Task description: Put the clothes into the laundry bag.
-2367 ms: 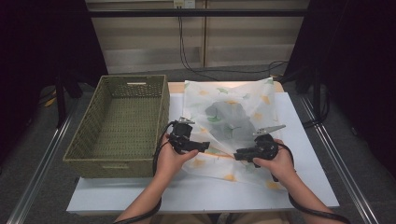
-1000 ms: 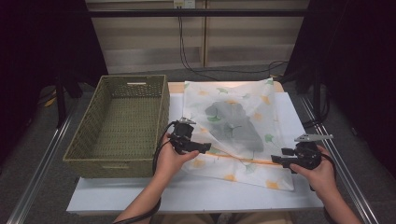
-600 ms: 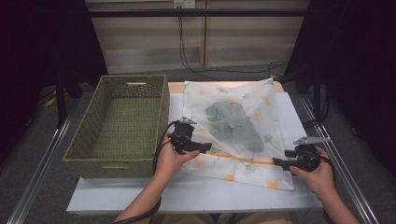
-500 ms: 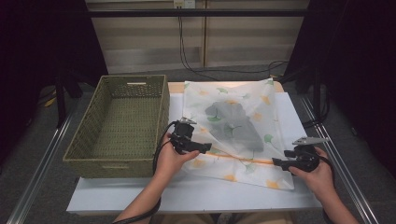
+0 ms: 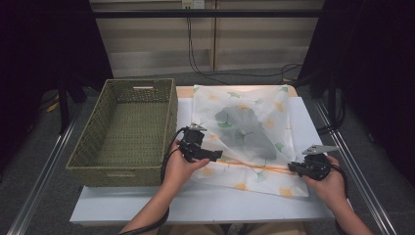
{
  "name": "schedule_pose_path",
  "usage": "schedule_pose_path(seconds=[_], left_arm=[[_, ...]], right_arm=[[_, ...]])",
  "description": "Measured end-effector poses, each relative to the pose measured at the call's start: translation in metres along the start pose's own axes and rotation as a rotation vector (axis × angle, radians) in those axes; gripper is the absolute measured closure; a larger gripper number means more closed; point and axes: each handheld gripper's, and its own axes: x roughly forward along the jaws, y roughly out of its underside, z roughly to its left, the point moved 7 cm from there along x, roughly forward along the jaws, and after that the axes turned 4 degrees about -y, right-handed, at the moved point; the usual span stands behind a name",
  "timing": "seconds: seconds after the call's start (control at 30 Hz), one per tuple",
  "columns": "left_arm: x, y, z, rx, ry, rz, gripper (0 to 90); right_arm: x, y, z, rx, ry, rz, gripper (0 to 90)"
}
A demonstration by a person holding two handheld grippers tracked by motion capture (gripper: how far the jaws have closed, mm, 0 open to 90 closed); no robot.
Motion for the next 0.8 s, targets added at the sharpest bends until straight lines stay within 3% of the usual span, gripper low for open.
schedule_pose_path(seconds=[0.1, 0.23, 0.33, 0.57, 0.6, 0.67, 0.7, 0.8], left_arm=[[0.001, 0.0, 0.0, -0.018, -0.003, -0.01, 9.6], [0.0, 0.0, 0.001, -0.015, -0.009, -0.007, 9.6], [-0.003, 0.001, 0.002, 0.004, -0.012, 0.016, 9.6], [-0.001, 0.004, 0.001, -0.028, -0.018, 0.012, 9.6], [-0.002, 0.006, 0.002, -0.013, -0.016, 0.024, 9.6], [-0.002, 0.007, 0.001, -0.033, -0.02, 0.02, 9.6], [-0.004, 0.009, 0.002, -0.021, -0.021, 0.032, 9.7], [-0.004, 0.012, 0.0, -0.042, -0.02, 0.03, 9.7]], right_arm=[[0.0, -0.001, 0.001, -0.014, 0.007, 0.016, 90.0], [-0.002, -0.002, -0.002, 0.004, 0.003, 0.017, 90.0], [-0.006, -0.002, -0.01, 0.009, 0.017, 0.011, 90.0], [-0.011, -0.003, -0.023, 0.029, 0.048, 0.002, 90.0], [-0.012, -0.003, -0.024, 0.024, 0.047, 0.0, 90.0], [-0.011, -0.003, -0.027, 0.029, 0.048, -0.006, 90.0], [-0.012, -0.003, -0.027, 0.042, 0.048, -0.002, 90.0], [-0.011, -0.006, -0.029, 0.067, 0.037, -0.043, 89.3]])
